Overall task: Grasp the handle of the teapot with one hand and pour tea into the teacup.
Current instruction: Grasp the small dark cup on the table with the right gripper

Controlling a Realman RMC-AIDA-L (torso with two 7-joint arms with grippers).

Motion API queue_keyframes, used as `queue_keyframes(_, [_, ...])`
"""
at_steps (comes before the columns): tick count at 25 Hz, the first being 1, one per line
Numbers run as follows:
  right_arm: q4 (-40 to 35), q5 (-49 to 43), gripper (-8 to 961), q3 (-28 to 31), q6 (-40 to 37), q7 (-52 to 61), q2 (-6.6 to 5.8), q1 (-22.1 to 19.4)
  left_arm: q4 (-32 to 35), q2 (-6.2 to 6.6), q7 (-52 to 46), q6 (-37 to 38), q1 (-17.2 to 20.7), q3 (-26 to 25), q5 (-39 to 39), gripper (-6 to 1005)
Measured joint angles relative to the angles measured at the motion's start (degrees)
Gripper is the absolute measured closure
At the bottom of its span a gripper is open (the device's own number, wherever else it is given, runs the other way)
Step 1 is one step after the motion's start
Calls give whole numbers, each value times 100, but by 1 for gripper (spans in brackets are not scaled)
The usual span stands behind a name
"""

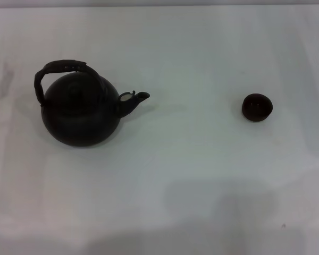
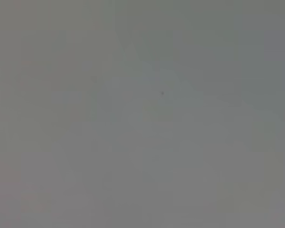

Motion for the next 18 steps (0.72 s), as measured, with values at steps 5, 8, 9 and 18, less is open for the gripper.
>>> queue_keyframes(5, [3,-26,146,-20,-15,177,-15,-38,-14,5,-34,-28,-93,6,21,108])
queue_keyframes(8, [-31,-14,158,-7,6,369,-19,-135,-7,6,-34,-102,-119,9,82,108])
queue_keyframes(9, [-34,-7,161,-5,11,386,-20,-148,-6,7,-35,-127,-122,10,93,108])
queue_keyframes(18, [-793,-590,272,-1000,-17,1167,-80,-105,18,13,-34,-227,-183,9,97,109])
